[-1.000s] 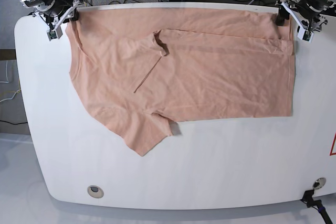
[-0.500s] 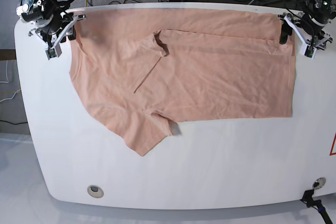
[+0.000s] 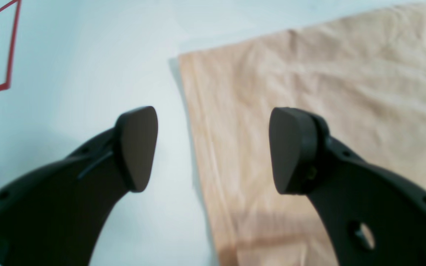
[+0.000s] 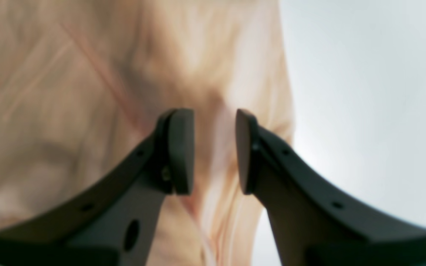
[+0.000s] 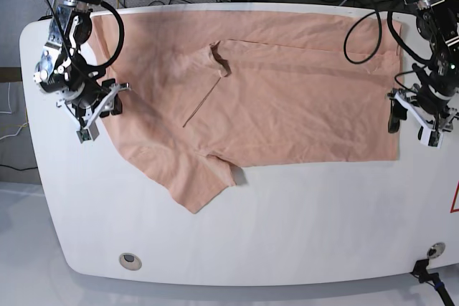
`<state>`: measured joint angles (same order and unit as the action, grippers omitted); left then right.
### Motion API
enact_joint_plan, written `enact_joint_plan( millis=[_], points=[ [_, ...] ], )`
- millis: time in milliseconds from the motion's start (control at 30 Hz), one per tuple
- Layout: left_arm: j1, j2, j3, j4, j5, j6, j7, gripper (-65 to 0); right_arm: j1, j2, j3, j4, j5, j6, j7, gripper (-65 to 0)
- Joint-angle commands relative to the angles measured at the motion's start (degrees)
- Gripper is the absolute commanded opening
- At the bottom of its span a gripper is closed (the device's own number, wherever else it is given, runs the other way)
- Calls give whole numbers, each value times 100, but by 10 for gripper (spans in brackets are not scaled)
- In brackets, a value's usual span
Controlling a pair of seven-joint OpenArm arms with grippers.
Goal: Fold the T-shirt properly
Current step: 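Release both grippers and move them to the shirt's hem edge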
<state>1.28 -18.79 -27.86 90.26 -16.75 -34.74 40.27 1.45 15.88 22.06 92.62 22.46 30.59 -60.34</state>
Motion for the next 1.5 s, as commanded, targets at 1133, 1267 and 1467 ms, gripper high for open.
enact_joint_plan(
  millis=[1133, 1267, 1467],
  points=[
    [-2497, -535, 1067, -5171, -87, 6, -1614, -203, 1327, 175, -488, -1328, -536, 31, 719, -458],
    [-2488, -517, 1067, -5171, -87, 6, -1614, -204, 1608, 166, -488, -1732, -553, 22, 763, -458],
    [-2471, -438, 1076, -5171, -87, 6, -1614, -294, 1784, 184, -488, -2620, -553, 14, 1651, -458]
  ],
)
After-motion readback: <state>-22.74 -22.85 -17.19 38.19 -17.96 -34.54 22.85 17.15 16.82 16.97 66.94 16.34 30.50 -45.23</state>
